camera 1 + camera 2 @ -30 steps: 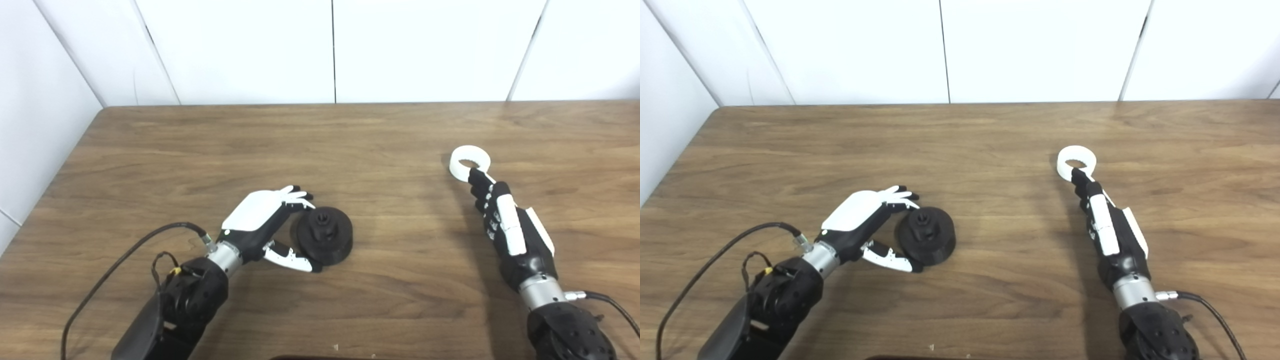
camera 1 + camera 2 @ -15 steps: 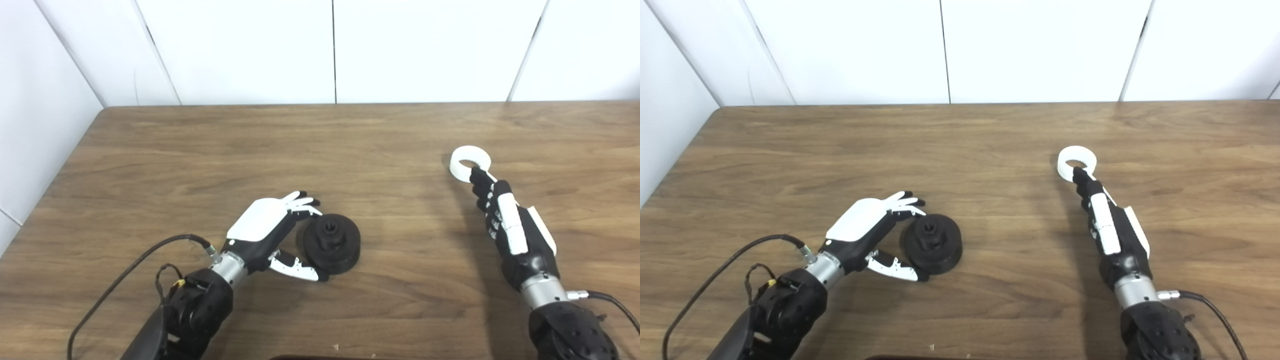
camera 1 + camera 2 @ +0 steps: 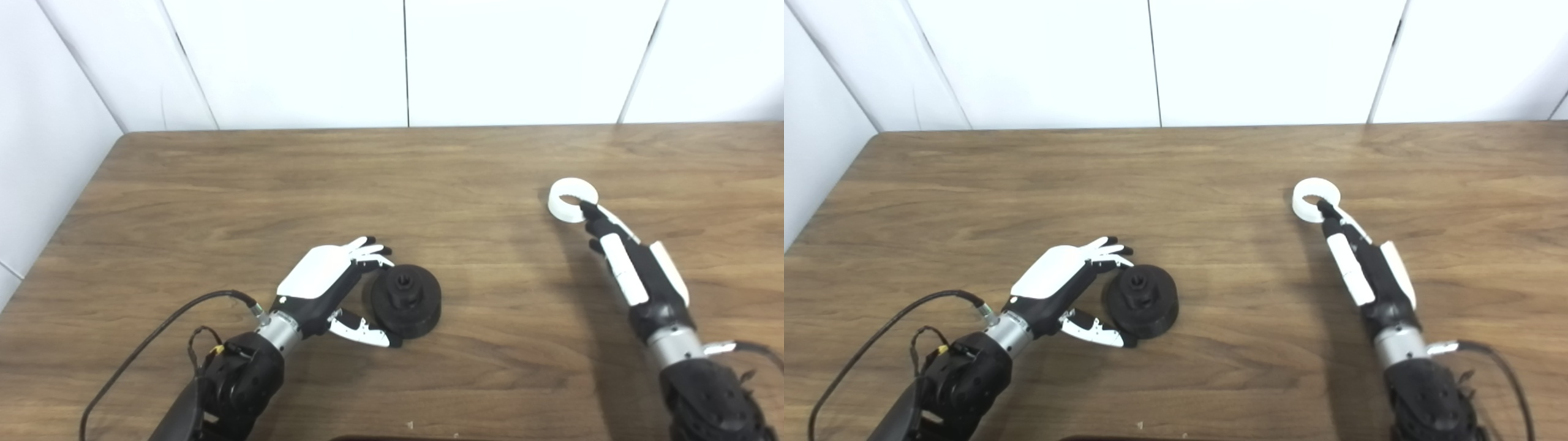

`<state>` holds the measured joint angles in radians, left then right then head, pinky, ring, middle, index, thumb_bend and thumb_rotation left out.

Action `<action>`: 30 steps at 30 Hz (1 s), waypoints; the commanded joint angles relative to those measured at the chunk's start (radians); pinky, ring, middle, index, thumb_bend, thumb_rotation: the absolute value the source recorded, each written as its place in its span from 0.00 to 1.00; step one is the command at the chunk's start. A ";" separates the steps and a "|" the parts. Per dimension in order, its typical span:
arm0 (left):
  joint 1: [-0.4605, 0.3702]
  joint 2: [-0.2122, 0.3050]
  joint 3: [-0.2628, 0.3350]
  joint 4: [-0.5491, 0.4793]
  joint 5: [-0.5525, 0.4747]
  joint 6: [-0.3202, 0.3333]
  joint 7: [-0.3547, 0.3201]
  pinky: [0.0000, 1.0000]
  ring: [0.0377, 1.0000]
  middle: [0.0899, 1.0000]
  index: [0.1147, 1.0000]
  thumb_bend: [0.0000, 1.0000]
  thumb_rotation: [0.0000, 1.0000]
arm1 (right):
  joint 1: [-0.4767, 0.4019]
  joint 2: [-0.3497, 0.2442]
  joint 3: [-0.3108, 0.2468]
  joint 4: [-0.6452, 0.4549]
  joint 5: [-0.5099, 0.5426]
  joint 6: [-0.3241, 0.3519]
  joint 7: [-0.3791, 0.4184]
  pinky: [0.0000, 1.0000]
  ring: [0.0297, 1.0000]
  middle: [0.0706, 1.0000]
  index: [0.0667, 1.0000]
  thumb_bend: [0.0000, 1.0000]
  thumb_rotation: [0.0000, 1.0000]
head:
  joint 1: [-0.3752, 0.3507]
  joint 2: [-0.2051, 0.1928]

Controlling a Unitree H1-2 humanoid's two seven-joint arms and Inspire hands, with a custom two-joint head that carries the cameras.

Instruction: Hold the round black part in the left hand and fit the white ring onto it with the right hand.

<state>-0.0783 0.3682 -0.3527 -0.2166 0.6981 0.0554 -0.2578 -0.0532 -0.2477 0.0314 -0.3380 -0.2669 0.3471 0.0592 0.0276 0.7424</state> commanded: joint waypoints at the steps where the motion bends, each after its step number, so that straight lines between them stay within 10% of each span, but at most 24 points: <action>1: -0.008 0.005 -0.011 0.017 -0.008 -0.030 -0.013 0.90 0.97 0.88 0.56 0.73 0.40 | -0.107 -0.030 0.021 0.018 -0.074 -0.025 -0.008 0.85 0.90 0.90 0.86 0.67 0.82 | -0.003 -0.002; 14: -0.025 0.002 0.002 0.050 -0.015 -0.062 -0.010 0.90 0.96 0.88 0.57 0.73 0.41 | -0.381 -0.157 0.160 0.295 -0.266 -0.033 0.082 1.00 1.00 0.97 0.86 0.88 0.44 | -0.025 -0.022; 30: -0.024 0.004 0.007 0.040 -0.016 -0.062 -0.017 0.91 0.96 0.88 0.57 0.74 0.39 | -0.466 -0.164 0.218 0.480 -0.321 -0.040 0.098 1.00 1.00 0.99 0.82 0.99 0.37 | -0.038 -0.031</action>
<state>-0.0950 0.3661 -0.3403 -0.1775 0.6780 -0.0057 -0.2550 -0.4612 -0.3938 0.2561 0.1583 -0.5762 0.3313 0.1631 -0.0092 0.7118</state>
